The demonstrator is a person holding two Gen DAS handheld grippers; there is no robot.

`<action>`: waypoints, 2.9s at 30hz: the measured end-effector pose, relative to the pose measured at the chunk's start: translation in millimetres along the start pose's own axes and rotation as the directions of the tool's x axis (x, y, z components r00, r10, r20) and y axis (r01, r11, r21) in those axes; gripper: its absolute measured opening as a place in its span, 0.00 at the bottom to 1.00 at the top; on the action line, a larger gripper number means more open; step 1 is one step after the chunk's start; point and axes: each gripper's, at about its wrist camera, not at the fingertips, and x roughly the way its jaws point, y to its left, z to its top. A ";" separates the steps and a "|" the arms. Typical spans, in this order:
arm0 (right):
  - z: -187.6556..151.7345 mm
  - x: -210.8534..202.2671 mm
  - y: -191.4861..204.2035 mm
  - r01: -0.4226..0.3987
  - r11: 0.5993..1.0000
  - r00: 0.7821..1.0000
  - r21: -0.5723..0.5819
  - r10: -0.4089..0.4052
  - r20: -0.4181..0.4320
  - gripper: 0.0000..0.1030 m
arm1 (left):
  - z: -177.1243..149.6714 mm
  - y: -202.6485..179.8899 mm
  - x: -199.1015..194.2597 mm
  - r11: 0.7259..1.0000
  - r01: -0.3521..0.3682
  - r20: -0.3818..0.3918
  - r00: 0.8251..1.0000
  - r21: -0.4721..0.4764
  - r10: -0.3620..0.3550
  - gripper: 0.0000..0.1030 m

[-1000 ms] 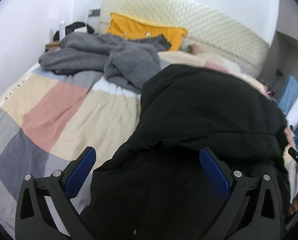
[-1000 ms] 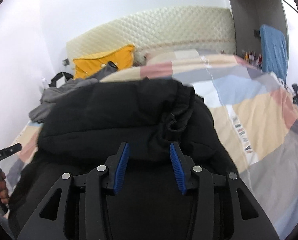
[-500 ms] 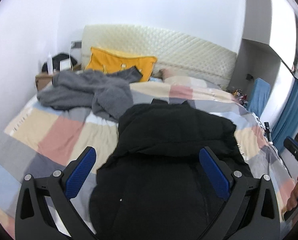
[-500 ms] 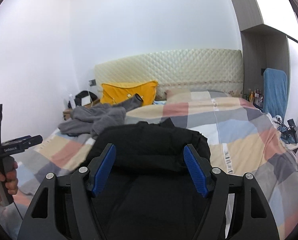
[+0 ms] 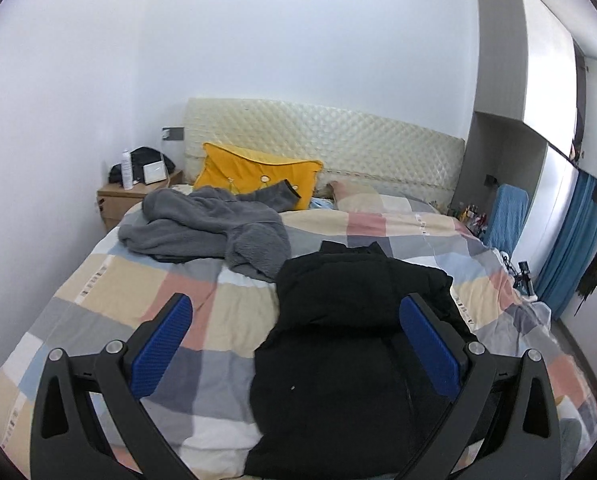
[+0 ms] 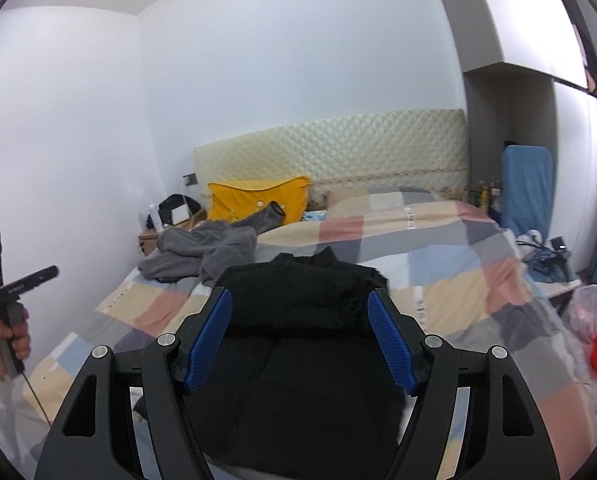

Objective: Fold large clothes

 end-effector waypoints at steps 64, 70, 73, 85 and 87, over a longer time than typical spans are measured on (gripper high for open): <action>-250.1 192.1 -165.5 -0.125 0.817 0.794 0.562 0.422 -0.438 0.85 | -225.2 69.4 220.7 0.668 0.348 -0.391 0.600 -0.658 -0.698 0.92; -256.2 206.3 -153.9 -0.062 0.871 0.783 0.488 0.345 -0.517 0.85 | -249.3 75.6 242.3 0.717 0.227 -0.498 0.581 -0.660 -0.643 0.87; -264.7 218.4 -154.2 -0.029 0.862 0.781 0.506 0.336 -0.526 0.85 | -250.4 68.8 241.6 0.729 0.249 -0.511 0.572 -0.637 -0.642 0.87; -227.2 202.8 -112.1 -0.160 0.873 0.840 0.461 0.366 -0.400 0.12 | -230.7 54.2 239.1 0.732 0.151 -0.492 0.649 -0.664 -0.580 0.35; -224.7 198.7 -116.0 -0.148 0.872 0.853 0.467 0.351 -0.386 0.10 | -220.3 48.4 232.0 0.768 0.135 -0.510 0.673 -0.627 -0.535 0.23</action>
